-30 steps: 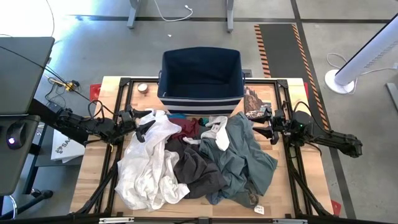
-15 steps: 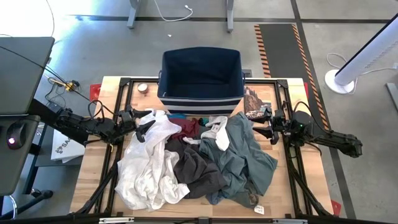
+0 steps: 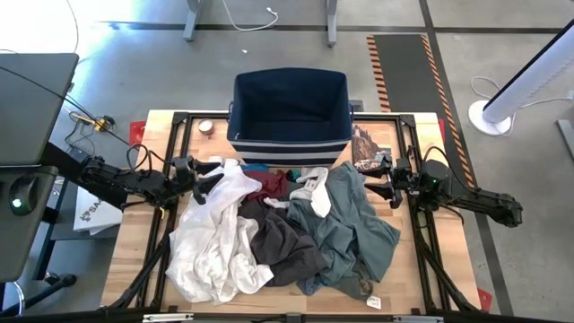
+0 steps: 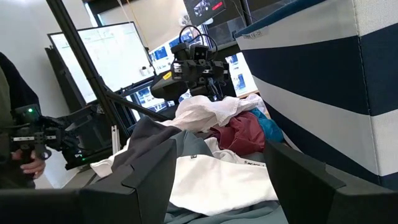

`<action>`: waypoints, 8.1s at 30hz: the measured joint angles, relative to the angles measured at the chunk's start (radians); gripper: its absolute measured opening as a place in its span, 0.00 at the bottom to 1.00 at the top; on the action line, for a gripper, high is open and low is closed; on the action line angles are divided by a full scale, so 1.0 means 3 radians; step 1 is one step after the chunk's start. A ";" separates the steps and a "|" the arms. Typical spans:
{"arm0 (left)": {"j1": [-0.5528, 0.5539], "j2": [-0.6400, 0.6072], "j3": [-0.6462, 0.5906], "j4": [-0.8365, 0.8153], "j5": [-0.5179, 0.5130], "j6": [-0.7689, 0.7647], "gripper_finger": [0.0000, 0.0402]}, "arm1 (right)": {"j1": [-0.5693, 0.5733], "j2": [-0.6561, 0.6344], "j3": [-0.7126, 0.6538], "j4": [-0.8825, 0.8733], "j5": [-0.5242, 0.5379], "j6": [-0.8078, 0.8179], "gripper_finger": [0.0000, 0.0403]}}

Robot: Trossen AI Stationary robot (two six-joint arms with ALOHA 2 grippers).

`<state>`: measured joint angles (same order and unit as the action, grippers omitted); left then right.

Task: Sort clothes
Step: Put the white sock into the blue laundry bin

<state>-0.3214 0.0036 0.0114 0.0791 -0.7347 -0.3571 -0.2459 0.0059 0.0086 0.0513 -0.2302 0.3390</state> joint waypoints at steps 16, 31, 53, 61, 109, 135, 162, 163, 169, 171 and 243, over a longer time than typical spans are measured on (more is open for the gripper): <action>0.0001 0.0156 0.0001 0.0150 0.0490 -0.0232 0.63 | -0.0001 0.0000 -0.0001 -0.0001 0.0000 0.0001 0.60; 0.0000 0.0380 0.0020 0.0207 0.0129 -0.0969 0.63 | -0.0001 0.0000 -0.0001 -0.0001 0.0011 -0.0019 0.60; 0.0001 0.0909 0.1302 0.0095 -0.0489 0.1265 0.63 | -0.0001 0.0001 -0.0001 0.0379 0.0833 0.0608 0.60; 0.0001 0.1341 0.1806 0.0075 -0.0374 0.1705 0.63 | -0.0001 0.0030 0.0085 0.0519 0.1090 0.0434 0.60; 0.0656 0.3085 0.2849 -0.0317 0.1168 0.1028 0.63 | 0.0616 0.3242 0.2237 0.0976 0.0554 0.0974 0.60; 0.0804 0.4194 0.3157 -0.0170 0.2010 0.0885 0.63 | 0.1545 0.3602 0.2238 0.0017 0.0828 0.1517 0.60; 0.1080 0.5226 0.3934 -0.0069 0.2571 0.1379 0.63 | 0.1933 0.3592 0.2238 -0.0295 0.1008 0.1687 0.60; 0.1104 0.5226 0.3934 -0.0070 0.2558 0.1379 0.63 | 0.1933 0.3592 0.2238 -0.0295 0.1008 0.1687 0.60; 0.1074 0.5286 0.3934 -0.0083 0.2559 0.1380 0.63 | 0.1933 0.3592 0.2238 -0.0303 0.1008 0.1686 0.60; 0.1035 0.5324 0.3932 -0.0091 0.2558 0.1393 0.63 | 0.1933 0.3592 0.2238 -0.0325 0.1008 0.1686 0.60; 0.0689 0.6654 0.5053 -0.1487 0.2067 0.2543 0.54 | 0.2216 0.2424 0.2238 -0.1673 0.2514 0.1798 0.60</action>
<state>-0.1146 1.9999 1.5272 -0.3671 -0.1146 0.4059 0.4191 0.7330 0.6800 -0.4505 0.5240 0.8783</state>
